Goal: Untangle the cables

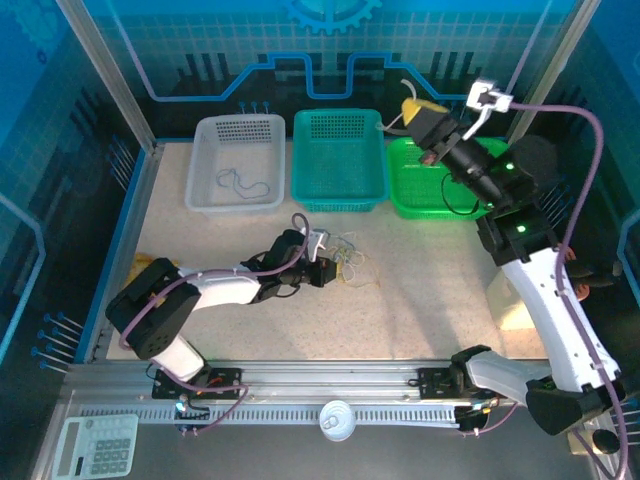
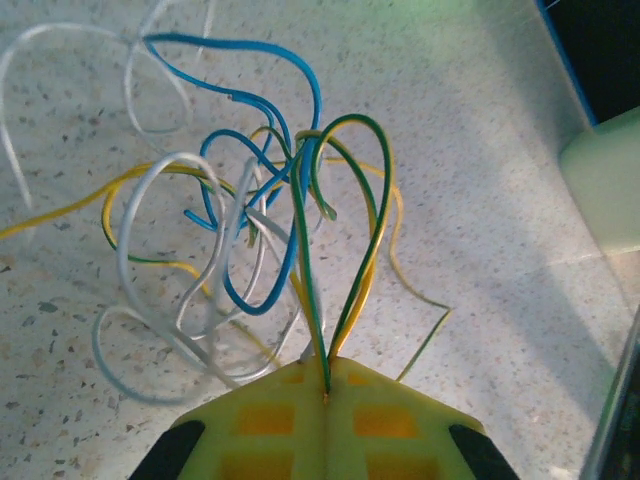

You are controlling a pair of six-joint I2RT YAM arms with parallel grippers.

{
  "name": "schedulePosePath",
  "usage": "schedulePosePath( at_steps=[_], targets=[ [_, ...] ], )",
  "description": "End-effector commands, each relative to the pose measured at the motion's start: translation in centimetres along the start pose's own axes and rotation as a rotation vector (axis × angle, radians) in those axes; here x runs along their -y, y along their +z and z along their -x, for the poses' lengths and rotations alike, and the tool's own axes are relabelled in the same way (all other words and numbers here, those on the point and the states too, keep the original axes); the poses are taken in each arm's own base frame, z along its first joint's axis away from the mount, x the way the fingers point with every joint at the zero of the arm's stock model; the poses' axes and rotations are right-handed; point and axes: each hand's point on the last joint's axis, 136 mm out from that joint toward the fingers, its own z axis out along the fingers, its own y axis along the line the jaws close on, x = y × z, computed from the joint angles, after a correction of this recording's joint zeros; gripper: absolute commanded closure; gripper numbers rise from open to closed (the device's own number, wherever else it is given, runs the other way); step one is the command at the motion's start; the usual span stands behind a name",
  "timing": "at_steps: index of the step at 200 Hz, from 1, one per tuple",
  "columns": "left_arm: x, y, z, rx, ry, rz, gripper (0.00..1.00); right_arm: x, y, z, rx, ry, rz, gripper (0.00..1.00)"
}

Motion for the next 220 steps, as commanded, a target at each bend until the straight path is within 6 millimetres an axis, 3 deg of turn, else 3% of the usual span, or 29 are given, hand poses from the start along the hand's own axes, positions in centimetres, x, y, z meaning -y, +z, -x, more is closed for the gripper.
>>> schedulePosePath(
  at_steps=[1,52,103,143,174,202,220],
  targets=[
    [1.3,-1.3,0.4,0.005,0.022,-0.023,0.93,0.4,0.1,-0.3,0.002,0.01,0.008,1.0],
    [2.8,-3.1,1.7,0.047,0.026,-0.044,0.46,0.3,1.6,0.8,-0.005,-0.023,0.01,1.0],
    [3.9,-5.7,2.7,0.095,0.03,-0.047,0.01,0.5,4.5,1.9,0.02,-0.026,0.033,1.0],
    [4.1,-7.6,3.3,0.134,0.037,-0.019,0.01,1.4,7.9,2.4,0.067,-0.048,0.058,1.0],
    [3.4,-8.6,3.7,0.16,0.034,0.03,0.01,2.6,10.7,3.9,0.128,-0.103,0.054,1.0],
    [2.8,-9.5,4.1,0.188,0.025,0.073,0.01,4.9,13.8,3.8,0.133,-0.135,0.014,1.0],
    [2.4,-10.0,4.4,0.205,0.015,0.089,0.01,7.3,16.1,2.4,0.095,-0.127,-0.023,1.0]
  ],
)
